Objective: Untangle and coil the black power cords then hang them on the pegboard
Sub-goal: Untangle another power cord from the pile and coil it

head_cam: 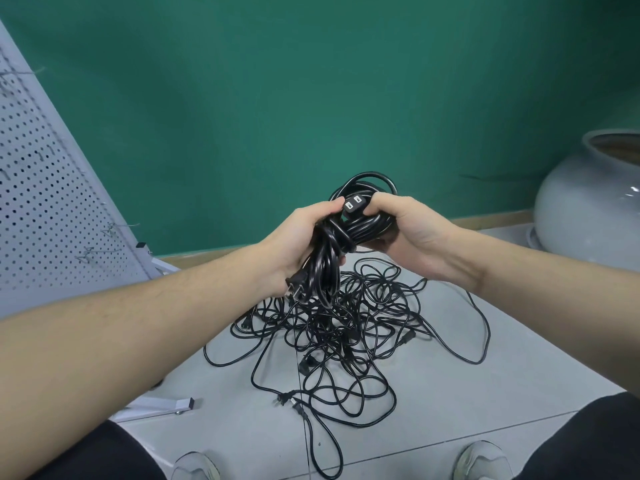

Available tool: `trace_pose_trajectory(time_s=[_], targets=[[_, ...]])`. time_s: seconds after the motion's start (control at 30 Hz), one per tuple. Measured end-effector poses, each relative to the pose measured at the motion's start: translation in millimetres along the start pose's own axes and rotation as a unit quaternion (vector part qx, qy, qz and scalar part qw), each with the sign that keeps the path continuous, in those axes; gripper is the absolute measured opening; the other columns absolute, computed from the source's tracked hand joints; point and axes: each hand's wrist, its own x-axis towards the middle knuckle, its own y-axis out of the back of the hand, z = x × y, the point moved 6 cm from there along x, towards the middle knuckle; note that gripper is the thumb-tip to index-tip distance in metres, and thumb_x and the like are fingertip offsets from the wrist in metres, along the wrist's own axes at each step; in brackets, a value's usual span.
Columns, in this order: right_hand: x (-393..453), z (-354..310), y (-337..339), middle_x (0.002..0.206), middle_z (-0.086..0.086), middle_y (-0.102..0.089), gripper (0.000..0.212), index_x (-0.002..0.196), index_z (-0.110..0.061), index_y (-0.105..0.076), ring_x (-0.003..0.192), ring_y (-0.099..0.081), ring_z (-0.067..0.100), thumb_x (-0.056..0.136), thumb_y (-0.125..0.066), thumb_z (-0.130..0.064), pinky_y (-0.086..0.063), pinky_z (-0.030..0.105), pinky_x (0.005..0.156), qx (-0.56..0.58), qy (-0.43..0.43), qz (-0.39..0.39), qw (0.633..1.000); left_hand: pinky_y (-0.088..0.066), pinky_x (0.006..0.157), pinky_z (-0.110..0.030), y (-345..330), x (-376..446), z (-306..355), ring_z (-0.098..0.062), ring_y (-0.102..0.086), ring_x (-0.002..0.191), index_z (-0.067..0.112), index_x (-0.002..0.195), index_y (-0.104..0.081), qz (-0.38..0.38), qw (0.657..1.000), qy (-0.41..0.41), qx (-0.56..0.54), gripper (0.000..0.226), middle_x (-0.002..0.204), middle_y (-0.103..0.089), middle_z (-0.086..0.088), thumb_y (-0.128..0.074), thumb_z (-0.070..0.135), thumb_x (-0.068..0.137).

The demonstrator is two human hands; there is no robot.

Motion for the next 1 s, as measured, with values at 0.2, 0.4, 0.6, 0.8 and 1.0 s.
trace_pose_trajectory(time_s=[0.2,0.4,0.6,0.8,1.0], targets=[[1.0,-3.9,12.2,0.107,0.007,-0.063,0.048,0.123,-0.013,-0.050,0.094,-0.060,0.022,0.079,-0.062,0.003,-0.050,0.036,0.092,-0.020,0.035,0.058,0.998,-0.045,0.061,-0.032,-2.6,-1.1,-2.5,-0.019,-0.061,0.058,0.015,0.090,-0.069,0.001,1.000,-0.001,0.012,0.039,0.066,-0.065,-0.006,-0.060,0.052,0.095],[-5.6,-10.5,6.7,0.101,0.008,-0.067,0.046,0.115,-0.028,-0.043,0.083,-0.063,0.023,0.093,-0.053,0.011,-0.056,0.035,0.076,-0.064,0.070,-0.011,0.995,-0.045,0.046,-0.022,-4.9,0.8,-4.4,-0.016,-0.058,0.057,0.013,0.101,-0.067,-0.014,1.000,-0.009,-0.009,0.039,0.069,-0.064,-0.005,-0.059,0.052,0.097],[-18.6,-33.2,7.0,0.126,-0.005,-0.049,0.048,0.103,-0.037,-0.042,0.080,-0.059,0.016,0.087,-0.076,-0.008,-0.051,0.023,0.080,-0.379,0.278,0.066,0.880,-0.045,0.045,-0.020,-1.1,3.2,-2.4,-0.012,-0.059,0.051,0.021,0.109,-0.054,-0.001,0.999,-0.053,0.010,0.032,0.064,-0.064,0.000,-0.060,0.050,0.097],[-17.4,-31.4,8.5,0.134,-0.007,-0.057,0.032,0.097,-0.029,-0.068,0.122,-0.052,0.018,0.074,-0.080,-0.048,-0.037,0.029,0.104,-0.531,0.321,0.127,0.774,-0.044,0.048,-0.023,-2.7,6.0,-2.0,-0.013,-0.055,0.053,0.020,0.105,-0.047,-0.008,0.996,-0.084,0.019,0.035,0.059,-0.062,0.003,-0.061,0.051,0.097],[-16.7,-30.6,5.8,0.136,-0.008,-0.060,0.021,0.096,-0.024,-0.069,0.130,-0.049,0.011,0.081,-0.083,-0.029,-0.026,0.008,0.106,-0.493,0.325,0.097,0.801,-0.051,0.056,-0.025,6.5,10.0,-0.3,-0.011,-0.066,0.060,0.026,0.113,-0.060,0.046,0.987,-0.095,0.118,0.049,0.077,-0.071,0.000,-0.053,0.070,0.092]])
